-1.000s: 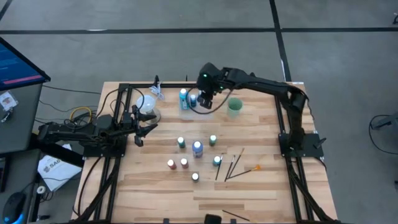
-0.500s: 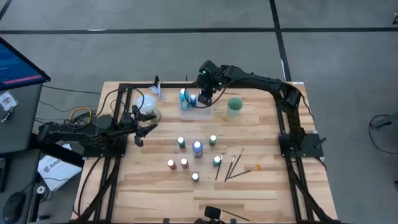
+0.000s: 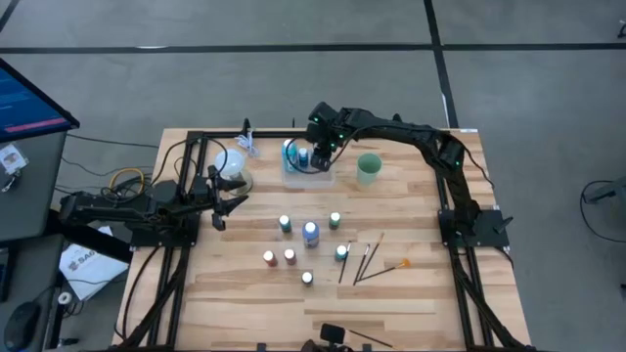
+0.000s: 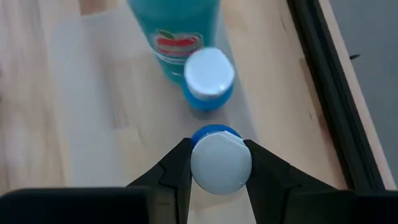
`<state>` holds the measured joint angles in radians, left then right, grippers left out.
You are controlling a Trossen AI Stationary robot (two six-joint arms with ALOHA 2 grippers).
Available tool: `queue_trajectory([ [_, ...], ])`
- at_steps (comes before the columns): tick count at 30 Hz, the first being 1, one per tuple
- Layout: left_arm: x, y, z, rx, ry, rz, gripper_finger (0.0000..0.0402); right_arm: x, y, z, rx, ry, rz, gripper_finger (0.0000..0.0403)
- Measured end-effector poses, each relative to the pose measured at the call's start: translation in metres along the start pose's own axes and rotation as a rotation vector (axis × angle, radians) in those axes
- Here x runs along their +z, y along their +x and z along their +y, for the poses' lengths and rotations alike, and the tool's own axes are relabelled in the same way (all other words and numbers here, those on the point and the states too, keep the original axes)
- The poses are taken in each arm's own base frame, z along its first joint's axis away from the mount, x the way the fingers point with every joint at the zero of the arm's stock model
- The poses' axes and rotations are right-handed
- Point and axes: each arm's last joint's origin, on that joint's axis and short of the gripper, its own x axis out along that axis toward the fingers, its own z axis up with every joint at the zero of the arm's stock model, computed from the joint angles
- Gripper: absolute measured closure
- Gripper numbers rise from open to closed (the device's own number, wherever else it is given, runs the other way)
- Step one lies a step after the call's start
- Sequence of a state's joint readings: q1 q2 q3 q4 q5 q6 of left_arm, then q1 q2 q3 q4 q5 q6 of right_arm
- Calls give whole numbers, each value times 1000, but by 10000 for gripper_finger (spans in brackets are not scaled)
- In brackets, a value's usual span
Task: Pick & Place Paint Supplies
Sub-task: Put the small dark blue paint bottle into the bin
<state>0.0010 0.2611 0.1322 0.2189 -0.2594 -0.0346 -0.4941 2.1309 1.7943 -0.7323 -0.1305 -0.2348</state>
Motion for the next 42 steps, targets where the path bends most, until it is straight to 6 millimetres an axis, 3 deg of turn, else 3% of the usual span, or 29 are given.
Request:
queue_trajectory([
  [29,-1,2,0,-2,3,9,225,-2,14,-8,-7,10,-3,293],
  [36,-1,2,0,-2,2,9,225,-2,14,-7,-8,9,-6,250],
  [42,-1,2,0,-1,2,9,225,0,14,-7,-13,5,-30,256],
])
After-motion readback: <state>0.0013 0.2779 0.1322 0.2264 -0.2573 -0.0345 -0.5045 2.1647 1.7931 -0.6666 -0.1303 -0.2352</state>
